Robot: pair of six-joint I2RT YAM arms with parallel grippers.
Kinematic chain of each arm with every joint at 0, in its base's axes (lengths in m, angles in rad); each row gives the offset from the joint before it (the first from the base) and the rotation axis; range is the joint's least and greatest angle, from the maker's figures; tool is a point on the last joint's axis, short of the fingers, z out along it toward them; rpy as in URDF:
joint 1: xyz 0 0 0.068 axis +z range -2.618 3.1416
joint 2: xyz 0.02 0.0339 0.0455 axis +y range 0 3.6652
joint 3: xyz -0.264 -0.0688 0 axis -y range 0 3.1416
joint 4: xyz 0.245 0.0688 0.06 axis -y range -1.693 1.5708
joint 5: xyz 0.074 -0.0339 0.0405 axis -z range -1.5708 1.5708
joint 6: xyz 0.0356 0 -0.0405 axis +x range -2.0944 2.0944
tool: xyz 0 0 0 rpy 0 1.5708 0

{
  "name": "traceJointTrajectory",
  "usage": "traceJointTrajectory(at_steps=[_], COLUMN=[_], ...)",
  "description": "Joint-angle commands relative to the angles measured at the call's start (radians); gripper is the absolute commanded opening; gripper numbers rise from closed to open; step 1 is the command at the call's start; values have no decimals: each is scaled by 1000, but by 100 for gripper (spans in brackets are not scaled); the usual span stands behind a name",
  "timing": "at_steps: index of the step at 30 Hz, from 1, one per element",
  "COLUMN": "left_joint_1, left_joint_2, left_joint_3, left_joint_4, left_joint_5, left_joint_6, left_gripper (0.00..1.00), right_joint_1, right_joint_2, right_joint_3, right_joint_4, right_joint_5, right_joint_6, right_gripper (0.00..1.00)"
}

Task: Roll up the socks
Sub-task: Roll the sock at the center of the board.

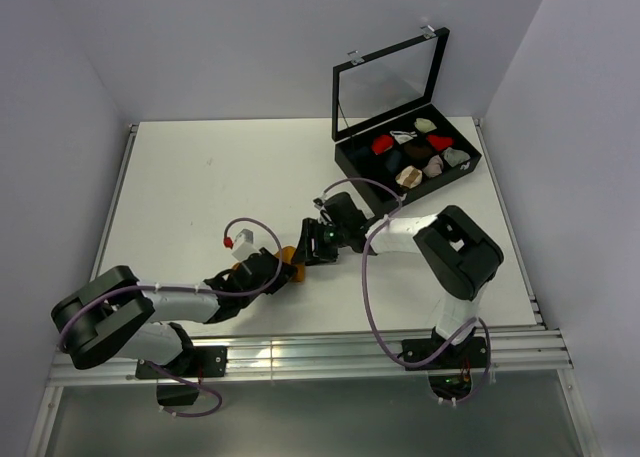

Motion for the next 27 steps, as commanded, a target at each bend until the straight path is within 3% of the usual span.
traceJointTrajectory(at_steps=[1,6,9,10,14,22,27], left_joint_1=[13,19,25,25,34,45,100], left_joint_2=[9,0,-11,-20,-47,-156,-133], left_joint_3=[-51,-65,-62,-60,-9,72,89], left_joint_4=[-137,-144,-166,-172,-265,-462,-474], left_joint_5=[44,58,54,52,23,-67,-61], left_joint_6=[-5,-11,-7,4,52,128,162], left_gripper=[26,26,27,27,30,34,32], right_joint_1=[11,11,11,11,9,-11,-11], right_joint_2=[37,71,81,76,41,-44,-65], right_joint_3=[-13,-30,-27,-25,2,67,121], right_joint_4=[94,141,140,129,8,-222,-337], right_joint_5=[-42,-51,-62,-51,42,190,280], right_joint_6=[-19,-20,-35,-40,-116,-239,-284], right_gripper=[60,54,36,26,0,0,0])
